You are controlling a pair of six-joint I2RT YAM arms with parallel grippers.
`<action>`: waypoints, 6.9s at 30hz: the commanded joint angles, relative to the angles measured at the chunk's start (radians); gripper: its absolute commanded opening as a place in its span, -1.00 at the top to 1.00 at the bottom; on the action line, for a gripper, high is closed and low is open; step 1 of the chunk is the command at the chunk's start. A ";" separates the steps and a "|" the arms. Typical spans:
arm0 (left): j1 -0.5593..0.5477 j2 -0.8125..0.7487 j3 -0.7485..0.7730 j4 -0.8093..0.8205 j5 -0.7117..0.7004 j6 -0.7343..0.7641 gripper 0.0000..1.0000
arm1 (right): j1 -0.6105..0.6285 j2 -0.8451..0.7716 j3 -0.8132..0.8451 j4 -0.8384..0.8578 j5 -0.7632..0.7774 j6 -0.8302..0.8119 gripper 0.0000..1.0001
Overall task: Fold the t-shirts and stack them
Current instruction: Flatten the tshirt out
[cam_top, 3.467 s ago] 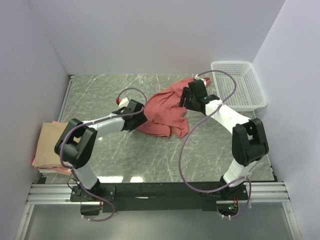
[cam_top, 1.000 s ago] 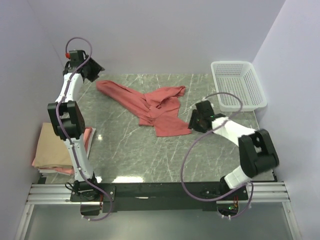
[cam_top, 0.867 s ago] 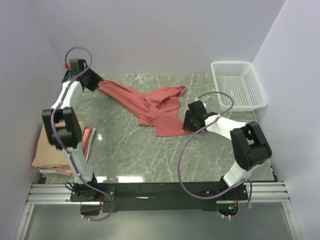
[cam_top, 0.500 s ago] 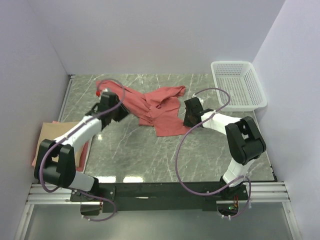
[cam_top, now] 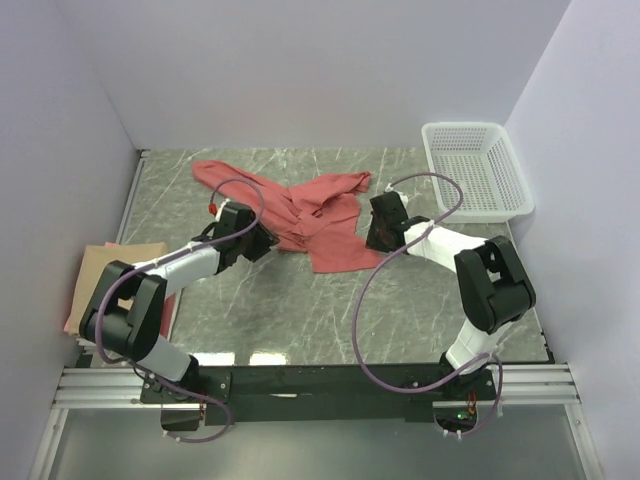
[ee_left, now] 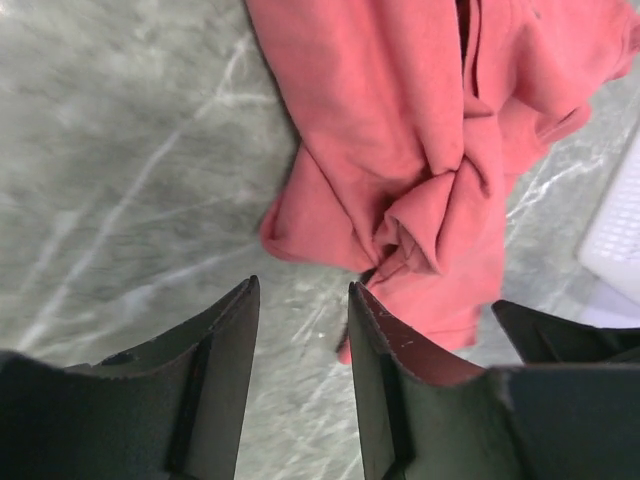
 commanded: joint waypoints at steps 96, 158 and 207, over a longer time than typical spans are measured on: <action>0.501 -0.440 0.180 -0.340 -0.028 0.187 0.99 | 0.133 0.365 0.506 -0.214 0.126 0.053 0.00; 0.181 -0.681 -0.329 -0.482 -0.312 -0.123 0.20 | -0.005 -0.350 -0.149 -0.136 0.161 0.039 -0.14; 0.149 -0.635 -0.348 -0.389 -0.273 -0.165 0.14 | 0.129 -0.319 -0.244 -0.171 0.131 0.123 -0.15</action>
